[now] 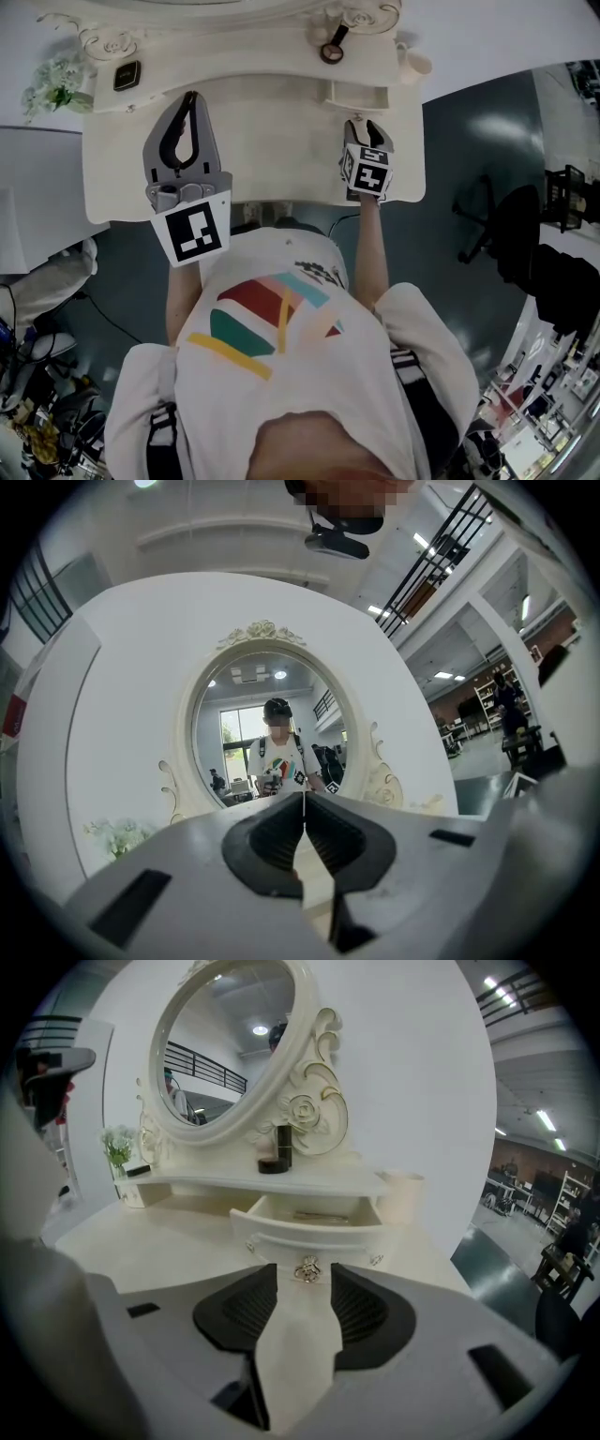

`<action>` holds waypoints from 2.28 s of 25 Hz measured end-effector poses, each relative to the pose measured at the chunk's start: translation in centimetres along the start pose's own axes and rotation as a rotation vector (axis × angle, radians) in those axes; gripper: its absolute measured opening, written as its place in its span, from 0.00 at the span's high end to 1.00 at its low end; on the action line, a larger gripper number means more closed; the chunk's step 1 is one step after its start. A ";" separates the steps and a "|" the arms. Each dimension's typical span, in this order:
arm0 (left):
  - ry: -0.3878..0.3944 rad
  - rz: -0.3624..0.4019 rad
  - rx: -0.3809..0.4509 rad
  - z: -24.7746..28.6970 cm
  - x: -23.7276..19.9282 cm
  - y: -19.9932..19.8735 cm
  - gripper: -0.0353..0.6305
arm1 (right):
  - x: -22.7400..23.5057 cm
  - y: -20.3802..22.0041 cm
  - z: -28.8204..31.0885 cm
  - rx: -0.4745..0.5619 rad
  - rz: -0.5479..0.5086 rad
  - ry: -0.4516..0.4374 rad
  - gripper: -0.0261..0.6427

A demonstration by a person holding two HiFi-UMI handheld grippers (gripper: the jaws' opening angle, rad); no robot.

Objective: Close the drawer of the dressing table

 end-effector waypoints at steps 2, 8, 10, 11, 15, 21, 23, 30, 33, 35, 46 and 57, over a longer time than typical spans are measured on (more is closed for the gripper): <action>-0.007 0.010 -0.008 0.0 -0.1 0.1 0.94 | 0.2 0.1 0.4 -0.006 0.010 -0.002 0.73; -0.027 0.042 -0.042 -0.3 0.0 0.6 0.94 | 0.4 -0.1 0.8 -0.009 0.017 0.007 0.79; -0.032 0.039 -0.047 -0.4 -0.1 0.8 0.94 | 0.5 -0.1 0.9 -0.011 0.019 0.011 0.82; -0.034 0.037 -0.048 -0.4 -0.2 0.8 0.94 | 0.5 -0.1 0.9 -0.012 0.019 0.011 0.83; -0.047 0.033 -0.054 -0.6 -0.5 1.0 0.94 | 0.4 -0.2 0.9 -0.011 0.017 0.011 0.84; -0.059 0.030 -0.060 -0.8 -0.6 1.4 0.94 | 0.4 -0.1 0.9 -0.005 0.012 0.015 0.84; -0.061 0.028 -0.060 -0.9 -0.7 1.4 0.94 | 0.3 -0.1 0.9 -0.003 0.013 0.020 0.84; -0.065 0.028 -0.054 -0.7 -0.9 1.4 0.94 | 0.2 -0.1 0.9 -0.009 0.006 0.019 0.84; -0.065 0.026 -0.058 -0.7 -0.9 1.4 0.94 | 0.3 -0.1 0.9 -0.014 -0.004 0.023 0.84; -0.065 0.023 -0.060 -0.7 -1.0 1.4 0.94 | 0.2 -0.2 0.9 -0.014 -0.007 0.025 0.84; -0.053 0.026 -0.076 -0.5 -0.8 1.8 0.94 | 0.4 -1.0 0.6 0.003 -0.019 0.025 0.85; -0.059 0.009 -0.079 -0.5 -1.0 1.9 0.94 | 0.4 -2.2 0.8 0.007 -0.036 0.024 0.85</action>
Point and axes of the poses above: the fingertips, and each gripper's own axes: z forward along the fingers, x to its right, y out of its underside, the point moved 7 cm from there along -z, backward along the fingers, and after that the axes turned 12 degrees about -x, right-handed, at the moved point
